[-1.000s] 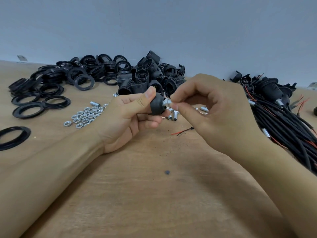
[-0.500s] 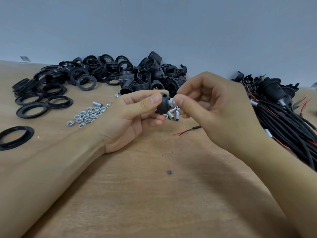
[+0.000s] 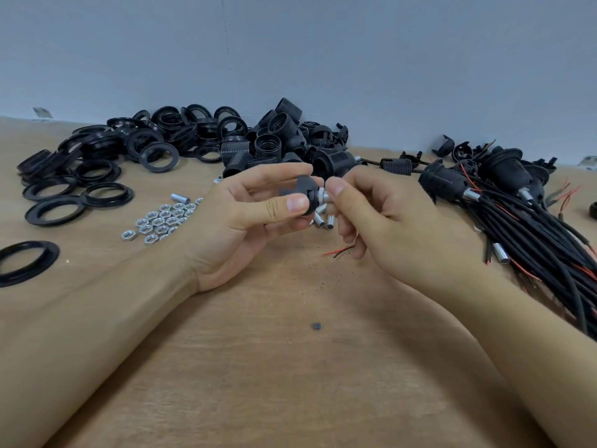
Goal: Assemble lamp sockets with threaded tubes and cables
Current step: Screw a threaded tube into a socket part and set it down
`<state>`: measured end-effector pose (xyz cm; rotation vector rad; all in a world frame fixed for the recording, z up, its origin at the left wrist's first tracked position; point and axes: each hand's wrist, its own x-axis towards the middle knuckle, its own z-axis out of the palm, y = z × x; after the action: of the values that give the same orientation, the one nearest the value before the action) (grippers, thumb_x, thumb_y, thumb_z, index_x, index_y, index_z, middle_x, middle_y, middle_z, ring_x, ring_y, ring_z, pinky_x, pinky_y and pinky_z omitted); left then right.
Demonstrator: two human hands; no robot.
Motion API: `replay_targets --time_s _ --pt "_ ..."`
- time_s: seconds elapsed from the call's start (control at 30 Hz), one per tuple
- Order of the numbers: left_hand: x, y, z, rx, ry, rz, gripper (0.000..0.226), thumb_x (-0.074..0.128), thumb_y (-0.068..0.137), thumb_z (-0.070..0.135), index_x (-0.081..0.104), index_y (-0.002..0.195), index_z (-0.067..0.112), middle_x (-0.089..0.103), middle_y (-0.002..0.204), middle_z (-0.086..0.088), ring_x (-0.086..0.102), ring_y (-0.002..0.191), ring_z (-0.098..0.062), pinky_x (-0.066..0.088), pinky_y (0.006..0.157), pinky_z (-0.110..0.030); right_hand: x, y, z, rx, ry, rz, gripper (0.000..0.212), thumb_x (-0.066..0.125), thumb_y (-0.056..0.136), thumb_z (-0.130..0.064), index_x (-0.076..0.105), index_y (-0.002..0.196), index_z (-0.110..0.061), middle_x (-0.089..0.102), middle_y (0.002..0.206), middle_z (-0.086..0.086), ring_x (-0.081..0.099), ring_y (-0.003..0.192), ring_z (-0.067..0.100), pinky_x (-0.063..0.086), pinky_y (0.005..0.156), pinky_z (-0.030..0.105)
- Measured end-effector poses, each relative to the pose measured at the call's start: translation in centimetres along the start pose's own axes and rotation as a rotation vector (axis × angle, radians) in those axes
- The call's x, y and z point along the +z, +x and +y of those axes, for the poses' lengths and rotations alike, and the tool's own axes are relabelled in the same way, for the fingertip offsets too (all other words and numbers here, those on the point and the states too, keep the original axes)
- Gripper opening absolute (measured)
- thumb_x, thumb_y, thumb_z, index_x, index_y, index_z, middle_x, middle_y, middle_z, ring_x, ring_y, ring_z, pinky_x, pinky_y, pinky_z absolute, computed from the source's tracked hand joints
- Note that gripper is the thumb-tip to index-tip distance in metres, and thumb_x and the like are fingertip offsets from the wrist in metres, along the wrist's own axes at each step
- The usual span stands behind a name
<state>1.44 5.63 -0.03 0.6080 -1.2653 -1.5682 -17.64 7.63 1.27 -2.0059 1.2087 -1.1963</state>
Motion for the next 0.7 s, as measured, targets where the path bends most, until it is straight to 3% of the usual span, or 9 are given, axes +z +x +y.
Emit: replay_targets --time_s 0.13,0.27,0.43,0.5,0.63,0.7 --pt "0.07 0.03 0.0 0.001 0.007 0.005 0.034 0.075 0.069 0.008 0.076 0.102 0.017 0.074 0.104 -0.007 0.071 0.093 -0.022 0.056 0.078 -0.028 0.25 0.06 0.18 0.112 0.004 -0.01 0.052 0.041 0.099 -0.052 0.059 0.069 -0.013 0.058 0.052 -0.001 0.053 0.045 0.007 0.044 0.048 0.021" --pt "0.04 0.02 -0.03 0.001 0.018 0.017 0.033 0.074 0.069 0.008 0.077 0.101 0.018 0.073 0.108 -0.01 0.07 0.094 -0.023 0.057 0.079 -0.028 0.21 0.05 0.18 0.059 -0.009 -0.055 0.03 0.051 0.098 -0.043 0.055 0.078 -0.02 0.061 0.063 0.007 0.054 0.053 0.021 0.045 0.049 0.037" --pt "0.15 -0.11 0.02 -0.008 0.013 -0.014 0.035 0.073 0.071 0.007 0.075 0.105 0.015 0.073 0.105 -0.008 0.069 0.091 -0.02 0.057 0.079 -0.029 0.46 -0.19 -0.1 0.108 0.087 -0.078 0.061 0.038 0.102 -0.05 0.054 0.06 -0.008 0.058 0.046 0.007 0.052 0.041 0.013 0.042 0.045 0.019" --pt "0.18 -0.06 -0.01 -0.005 0.02 -0.003 0.034 0.073 0.071 0.007 0.076 0.103 0.016 0.074 0.102 -0.007 0.07 0.09 -0.02 0.057 0.079 -0.029 0.47 -0.23 -0.28 0.124 0.092 -0.047 0.063 0.036 0.1 -0.056 0.058 0.063 -0.01 0.059 0.047 0.008 0.053 0.041 0.005 0.041 0.046 0.015" --pt "0.2 -0.03 -0.07 -0.011 0.037 -0.007 0.033 0.075 0.071 0.001 0.077 0.1 0.018 0.074 0.102 -0.008 0.07 0.088 -0.021 0.058 0.079 -0.029 0.46 -0.09 -0.24 0.063 -0.012 -0.038 0.034 0.046 0.098 -0.042 0.053 0.077 -0.016 0.062 0.06 0.006 0.054 0.051 0.018 0.045 0.054 0.036" --pt "0.32 -0.09 -0.08 -0.015 0.052 -0.021 0.04 0.082 0.064 0.0 0.077 0.1 0.017 0.074 0.099 -0.007 0.069 0.086 -0.021 0.058 0.079 -0.029 0.49 -0.21 -0.16 0.072 -0.017 -0.056 0.043 0.041 0.102 -0.04 0.051 0.069 -0.014 0.061 0.054 0.002 0.052 0.049 0.011 0.045 0.056 0.031"
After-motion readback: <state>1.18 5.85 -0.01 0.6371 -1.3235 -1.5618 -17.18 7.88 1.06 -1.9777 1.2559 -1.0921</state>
